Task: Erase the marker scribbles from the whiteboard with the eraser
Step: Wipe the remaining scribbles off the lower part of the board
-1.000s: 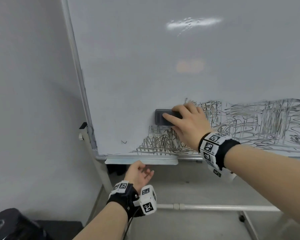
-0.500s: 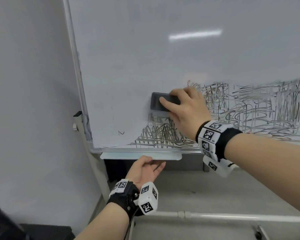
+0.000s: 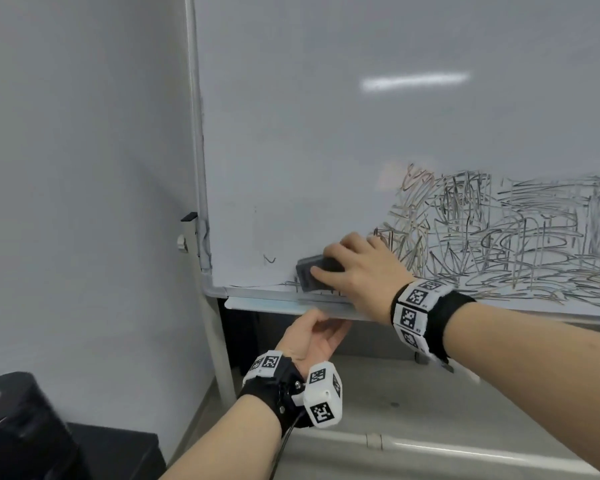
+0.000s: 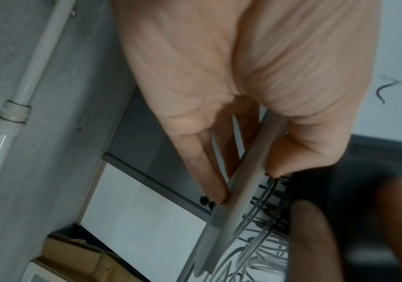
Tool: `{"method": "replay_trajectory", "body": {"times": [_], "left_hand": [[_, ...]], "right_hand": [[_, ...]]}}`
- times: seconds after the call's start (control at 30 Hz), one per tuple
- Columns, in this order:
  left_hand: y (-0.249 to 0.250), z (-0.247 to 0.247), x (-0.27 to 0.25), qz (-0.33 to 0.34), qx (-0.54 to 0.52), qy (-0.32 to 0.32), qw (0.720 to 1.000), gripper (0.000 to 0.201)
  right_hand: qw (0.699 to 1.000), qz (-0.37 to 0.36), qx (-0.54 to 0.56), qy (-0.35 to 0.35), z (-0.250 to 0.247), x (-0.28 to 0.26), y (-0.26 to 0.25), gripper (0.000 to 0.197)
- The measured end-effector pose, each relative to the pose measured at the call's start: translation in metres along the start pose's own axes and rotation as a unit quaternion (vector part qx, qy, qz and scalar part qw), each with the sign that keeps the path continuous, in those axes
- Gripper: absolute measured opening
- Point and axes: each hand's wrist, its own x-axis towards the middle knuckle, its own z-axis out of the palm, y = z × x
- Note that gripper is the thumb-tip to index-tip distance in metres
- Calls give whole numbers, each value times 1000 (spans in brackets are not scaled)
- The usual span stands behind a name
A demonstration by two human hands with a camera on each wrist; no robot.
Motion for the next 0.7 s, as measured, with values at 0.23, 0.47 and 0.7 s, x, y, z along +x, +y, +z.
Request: {"method": "replay_trajectory", "body": {"times": [0.23,0.47,0.7], "left_hand": [[2,-1,-13,-16,23,33,999,53],[4,-1,-13,-2,53,51,997,49],[4,-4,-18,8,78,27,997,48]], "right_hand": [[992,119,-33,30,-35,27,10,59],[982,-97,-80,-139,-36,19,-7,43],[989,-101,-67,-85,-35,87,-32,49]]}}
